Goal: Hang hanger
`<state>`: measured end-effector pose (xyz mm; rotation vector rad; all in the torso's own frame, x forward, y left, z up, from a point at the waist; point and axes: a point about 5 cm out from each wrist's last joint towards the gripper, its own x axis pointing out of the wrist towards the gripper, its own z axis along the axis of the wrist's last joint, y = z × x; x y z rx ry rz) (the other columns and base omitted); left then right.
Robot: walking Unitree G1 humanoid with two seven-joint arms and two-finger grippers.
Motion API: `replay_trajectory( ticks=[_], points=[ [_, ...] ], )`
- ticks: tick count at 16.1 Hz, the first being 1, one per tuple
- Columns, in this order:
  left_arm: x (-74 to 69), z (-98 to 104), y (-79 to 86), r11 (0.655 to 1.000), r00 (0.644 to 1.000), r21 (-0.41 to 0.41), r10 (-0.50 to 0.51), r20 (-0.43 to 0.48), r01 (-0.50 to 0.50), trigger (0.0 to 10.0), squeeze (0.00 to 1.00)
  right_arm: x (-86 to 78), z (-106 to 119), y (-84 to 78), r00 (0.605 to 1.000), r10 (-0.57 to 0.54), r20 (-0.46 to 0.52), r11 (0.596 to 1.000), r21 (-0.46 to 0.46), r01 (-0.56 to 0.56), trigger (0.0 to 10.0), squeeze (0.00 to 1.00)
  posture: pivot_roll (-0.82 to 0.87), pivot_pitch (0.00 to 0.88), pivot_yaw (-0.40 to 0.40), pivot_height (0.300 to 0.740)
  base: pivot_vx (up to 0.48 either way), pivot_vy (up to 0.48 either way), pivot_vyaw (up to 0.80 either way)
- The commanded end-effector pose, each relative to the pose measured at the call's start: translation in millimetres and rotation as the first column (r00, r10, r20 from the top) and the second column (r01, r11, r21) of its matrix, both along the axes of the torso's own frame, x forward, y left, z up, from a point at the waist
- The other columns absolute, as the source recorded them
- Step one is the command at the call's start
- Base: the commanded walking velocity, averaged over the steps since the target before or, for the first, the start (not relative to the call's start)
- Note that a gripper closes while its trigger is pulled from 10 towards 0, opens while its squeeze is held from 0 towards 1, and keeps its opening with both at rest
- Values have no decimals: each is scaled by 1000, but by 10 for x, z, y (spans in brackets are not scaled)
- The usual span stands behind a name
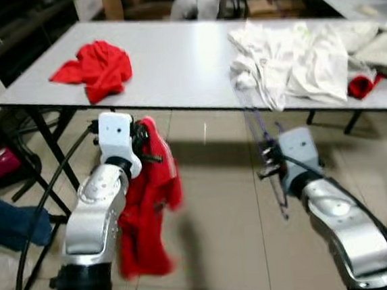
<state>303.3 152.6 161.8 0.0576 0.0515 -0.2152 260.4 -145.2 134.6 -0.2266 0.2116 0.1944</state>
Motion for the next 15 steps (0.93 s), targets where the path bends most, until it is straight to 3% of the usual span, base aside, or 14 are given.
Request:
replay_trajectory(
  ticks=[1, 15],
  points=[
    [-5, 101, 69, 1000, 999, 7, 15, 42, -15, 10000, 0, 3, 35, 55, 1000, 26, 14, 1000, 11, -26, 10000, 0, 46, 0, -15, 740, 334, 0, 0],
    [1, 103, 64, 1000, 999, 10, 5, 41, -5, 10000, 0, -30, 42, 53, 999, 40, 22, 999, -1, -40, 10000, 0, 31, 0, -10, 740, 328, 0, 0]
  ],
)
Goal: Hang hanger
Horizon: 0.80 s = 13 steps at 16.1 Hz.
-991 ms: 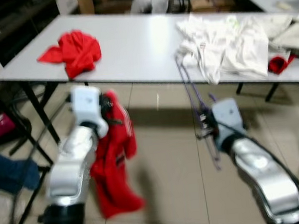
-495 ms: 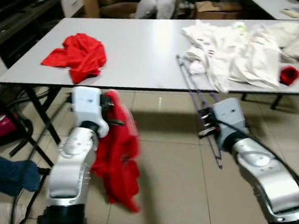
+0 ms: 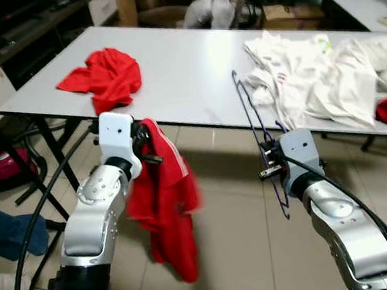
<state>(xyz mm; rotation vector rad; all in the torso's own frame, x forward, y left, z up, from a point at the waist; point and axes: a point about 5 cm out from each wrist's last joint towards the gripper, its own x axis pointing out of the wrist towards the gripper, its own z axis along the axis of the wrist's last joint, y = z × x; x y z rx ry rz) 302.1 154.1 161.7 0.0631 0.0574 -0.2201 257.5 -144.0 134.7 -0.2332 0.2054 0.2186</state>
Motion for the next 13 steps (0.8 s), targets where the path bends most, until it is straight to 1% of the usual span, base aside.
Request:
replay_trajectory(
  ticks=[1, 10, 12, 13],
  points=[
    [14, 103, 49, 1000, 999, 3, 10, 46, -10, 10000, 0, -3, 43, 36, 1000, 17, 19, 1000, 1, -17, 10000, 0, 29, 0, -11, 740, 322, 0, 0],
    [2, 85, 62, 1000, 999, -1, 22, 45, -22, 10000, 0, -22, 45, 6, 999, 33, 12, 999, -14, -33, 10000, 0, 24, 0, -29, 740, 328, 0, 0],
    [12, 100, 75, 1000, 999, 2, 23, 49, -24, 10000, 0, -30, 46, -44, 999, 50, -2, 998, -35, -50, 10000, 0, 24, 0, -30, 740, 328, 0, 0],
    [39, 122, 91, 1000, 998, 5, 25, 54, -25, 10000, 0, -38, 54, -96, 997, 76, -19, 996, -53, -77, 10000, 0, 22, 0, -27, 740, 326, 0, 0]
  ],
)
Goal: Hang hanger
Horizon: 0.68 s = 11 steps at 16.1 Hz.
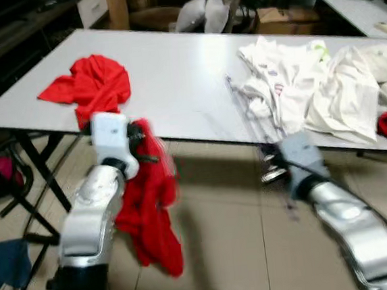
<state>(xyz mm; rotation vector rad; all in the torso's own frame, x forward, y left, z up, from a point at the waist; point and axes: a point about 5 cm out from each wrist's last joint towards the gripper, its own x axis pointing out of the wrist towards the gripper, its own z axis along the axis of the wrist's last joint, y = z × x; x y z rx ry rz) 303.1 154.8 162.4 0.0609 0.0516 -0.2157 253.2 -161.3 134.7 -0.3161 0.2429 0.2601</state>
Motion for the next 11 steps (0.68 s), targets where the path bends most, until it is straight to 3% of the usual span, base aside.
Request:
replay_trajectory(
  ticks=[1, 3, 6, 9, 10, 11],
  points=[
    [82, 155, 110, 1000, 998, 9, 22, 56, -22, 10000, 0, -17, 97, 3, 995, 98, -3, 995, -8, -98, 10000, 0, 18, 0, -16, 740, 326, 0, 0],
    [133, 193, 128, 1000, 998, 7, 20, 64, -20, 10000, 0, -51, 148, -86, 986, 163, -26, 985, -55, -164, 10000, 0, 15, 0, -13, 740, 326, 0, 0],
    [324, 348, 168, 1000, 995, 14, 15, 99, -17, 10000, 0, -168, 360, -338, 950, 303, -77, 941, -133, -311, 10000, 0, 7, 0, -3, 740, 328, 0, 0],
    [420, 428, 207, 999, 993, 23, 30, 116, -33, 10000, 0, -249, 398, -310, 913, 392, -114, 905, -130, -405, 10000, 0, 11, 0, -6, 740, 325, 0, 0],
    [544, 555, 270, 997, 988, 52, 43, 148, -51, 10000, 0, -353, 425, -230, 848, 505, -159, 847, -99, -522, 10000, 0, 12, 0, -10, 740, 322, 0, 0],
    [569, 592, 282, 997, 986, 55, 44, 158, -54, 10000, 0, -368, 429, -221, 837, 522, -166, 837, -91, -540, 10000, 0, 11, 0, -11, 740, 326, 0, 0]
  ],
)
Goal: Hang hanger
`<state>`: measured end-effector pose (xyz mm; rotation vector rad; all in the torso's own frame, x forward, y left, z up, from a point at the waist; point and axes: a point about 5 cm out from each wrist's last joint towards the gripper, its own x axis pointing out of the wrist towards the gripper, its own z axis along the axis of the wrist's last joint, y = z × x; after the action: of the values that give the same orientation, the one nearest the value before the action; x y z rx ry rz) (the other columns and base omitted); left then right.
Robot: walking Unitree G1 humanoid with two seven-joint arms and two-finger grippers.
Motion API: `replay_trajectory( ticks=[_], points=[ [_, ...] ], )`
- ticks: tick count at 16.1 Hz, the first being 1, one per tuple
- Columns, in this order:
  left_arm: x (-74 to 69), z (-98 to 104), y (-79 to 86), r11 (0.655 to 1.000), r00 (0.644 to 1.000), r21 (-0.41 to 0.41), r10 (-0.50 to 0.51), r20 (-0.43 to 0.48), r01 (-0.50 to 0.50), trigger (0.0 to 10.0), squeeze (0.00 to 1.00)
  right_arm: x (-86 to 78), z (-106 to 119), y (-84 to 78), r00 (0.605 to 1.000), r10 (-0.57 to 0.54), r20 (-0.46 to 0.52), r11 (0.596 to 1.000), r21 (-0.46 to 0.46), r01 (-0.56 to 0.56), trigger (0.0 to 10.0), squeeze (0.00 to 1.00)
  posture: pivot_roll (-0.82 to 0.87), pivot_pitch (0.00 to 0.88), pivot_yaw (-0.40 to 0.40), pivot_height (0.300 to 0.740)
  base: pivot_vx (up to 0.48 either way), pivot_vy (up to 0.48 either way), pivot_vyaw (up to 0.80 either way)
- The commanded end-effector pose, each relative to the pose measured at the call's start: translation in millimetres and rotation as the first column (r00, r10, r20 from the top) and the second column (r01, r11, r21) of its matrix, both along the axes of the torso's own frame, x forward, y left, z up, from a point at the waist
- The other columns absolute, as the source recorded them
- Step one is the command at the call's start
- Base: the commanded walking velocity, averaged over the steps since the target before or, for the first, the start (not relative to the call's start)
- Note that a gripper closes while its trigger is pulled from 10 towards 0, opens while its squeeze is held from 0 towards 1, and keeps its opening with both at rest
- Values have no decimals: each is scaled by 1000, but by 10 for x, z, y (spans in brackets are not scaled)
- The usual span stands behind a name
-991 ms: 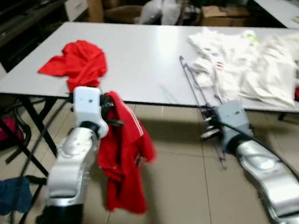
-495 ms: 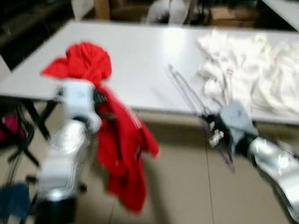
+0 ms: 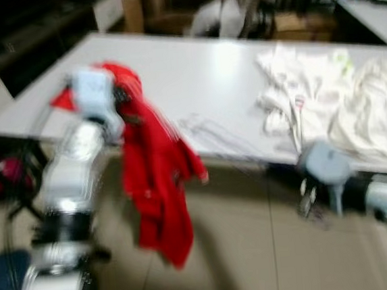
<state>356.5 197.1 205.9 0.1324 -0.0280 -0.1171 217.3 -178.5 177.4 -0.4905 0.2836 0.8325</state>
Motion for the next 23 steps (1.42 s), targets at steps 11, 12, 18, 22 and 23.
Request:
replay_trajectory(
  ticks=[11, 12, 18, 22, 23],
  points=[
    [254, 562, -21, 999, 983, 34, -44, 177, 38, 10000, 0, 71, 109, 117, 998, 54, 20, 996, 68, -55, 10000, 0, 23, 0, -9, 740, 326, 0, 0],
    [261, 607, -22, 999, 981, 23, -46, 190, 42, 10000, 0, 95, 89, 153, 998, 49, 29, 997, 62, -51, 10000, 0, 25, 0, -10, 740, 326, 0, 625],
    [267, 707, -182, 987, 965, 54, -161, 209, 153, 10000, 0, 10, 53, 171, 994, 113, -1, 993, 36, -113, 10000, 0, 28, 0, -3, 740, 326, 0, 267],
    [252, 760, -351, 966, 942, 48, -260, 213, 255, 10000, 0, -25, 76, 223, 987, 160, -16, 986, 60, -158, 10000, 0, 27, 0, -3, 740, 327, 0, 0],
    [239, 781, -421, 955, 931, 33, -295, 215, 295, 10000, 0, -28, 76, 253, 985, 170, -15, 983, 67, -169, 10000, 0, 27, 0, -4, 740, 326, 0, 0]
  ],
)
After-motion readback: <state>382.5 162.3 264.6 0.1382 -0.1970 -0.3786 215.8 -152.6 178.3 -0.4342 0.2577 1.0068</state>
